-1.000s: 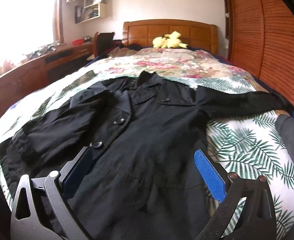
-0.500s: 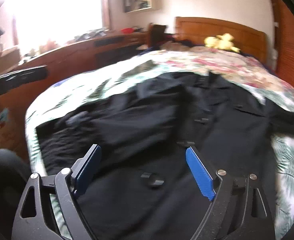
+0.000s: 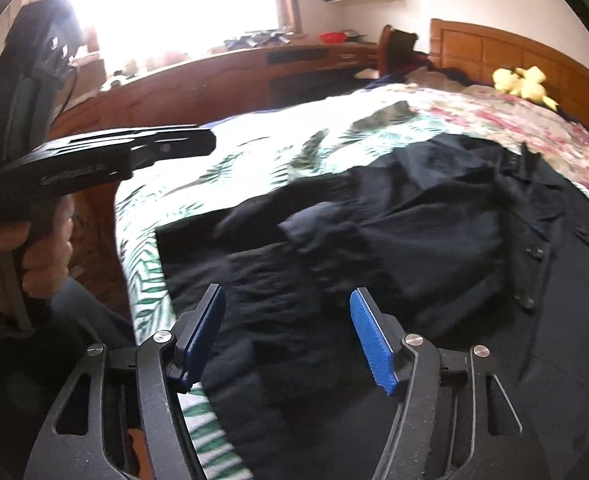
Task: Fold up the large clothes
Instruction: 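Move the right gripper to the other coat sleeve and grasp it, then fold the held sleeve across the coat front toward the left gripper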
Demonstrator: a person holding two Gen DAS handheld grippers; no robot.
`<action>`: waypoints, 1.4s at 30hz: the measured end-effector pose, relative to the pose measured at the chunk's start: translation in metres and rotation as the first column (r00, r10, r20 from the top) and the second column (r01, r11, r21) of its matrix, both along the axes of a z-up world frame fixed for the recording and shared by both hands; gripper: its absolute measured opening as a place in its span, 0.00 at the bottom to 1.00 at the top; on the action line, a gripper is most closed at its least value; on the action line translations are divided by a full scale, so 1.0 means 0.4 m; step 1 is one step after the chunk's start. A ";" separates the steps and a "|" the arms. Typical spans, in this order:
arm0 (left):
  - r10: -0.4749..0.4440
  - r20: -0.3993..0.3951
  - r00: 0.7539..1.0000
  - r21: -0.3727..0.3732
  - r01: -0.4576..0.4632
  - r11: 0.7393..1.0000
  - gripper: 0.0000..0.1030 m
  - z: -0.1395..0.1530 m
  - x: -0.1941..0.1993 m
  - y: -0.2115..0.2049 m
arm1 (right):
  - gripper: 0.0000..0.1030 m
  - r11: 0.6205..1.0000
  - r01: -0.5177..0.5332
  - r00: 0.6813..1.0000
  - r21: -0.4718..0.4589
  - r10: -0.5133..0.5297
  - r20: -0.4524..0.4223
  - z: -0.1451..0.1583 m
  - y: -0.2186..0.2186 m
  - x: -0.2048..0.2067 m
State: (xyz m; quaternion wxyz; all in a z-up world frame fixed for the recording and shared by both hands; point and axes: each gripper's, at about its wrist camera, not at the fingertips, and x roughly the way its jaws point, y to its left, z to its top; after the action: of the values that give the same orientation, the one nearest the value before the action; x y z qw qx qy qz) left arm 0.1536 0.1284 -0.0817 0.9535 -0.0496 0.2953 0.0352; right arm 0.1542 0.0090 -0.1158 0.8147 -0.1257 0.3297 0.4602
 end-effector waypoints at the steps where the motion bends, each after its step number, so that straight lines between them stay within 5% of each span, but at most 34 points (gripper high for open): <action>1: 0.002 -0.001 1.000 -0.002 -0.002 1.000 0.22 -0.001 -0.002 0.003 | 0.64 1.000 -0.007 1.000 -0.009 0.007 0.000 -0.007 0.012 -0.006; 8: 0.001 0.003 1.000 -0.017 -0.001 1.000 0.22 -0.002 -0.004 0.009 | 0.58 0.995 -0.015 1.000 -0.100 0.014 -0.011 -0.068 0.052 -0.004; 16: -0.002 0.001 1.000 -0.001 0.002 1.000 0.22 -0.006 -0.001 -0.005 | 0.41 0.988 0.006 0.999 -0.153 -0.001 0.033 -0.093 0.036 -0.021; 23: -0.013 -0.005 1.000 0.001 0.013 1.000 0.22 -0.015 0.009 -0.019 | 0.05 0.994 -0.016 0.999 -0.112 0.020 0.033 -0.077 0.008 -0.031; 32: -0.036 -0.007 0.999 0.009 0.036 0.999 0.22 -0.019 0.018 -0.041 | 0.01 0.994 0.097 0.994 0.055 -0.100 0.053 0.025 -0.113 -0.004; 42: -0.056 -0.009 0.998 0.006 0.056 0.998 0.22 -0.025 0.023 -0.056 | 0.01 0.951 0.259 0.961 0.169 -0.271 0.053 0.104 -0.310 0.025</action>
State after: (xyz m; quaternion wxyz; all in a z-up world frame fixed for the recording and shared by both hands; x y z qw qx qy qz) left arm 0.1627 0.1062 -0.0916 0.9529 -0.0383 0.3007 0.0094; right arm 0.1643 -0.1152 -0.0742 0.8885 -0.0315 0.2743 0.3665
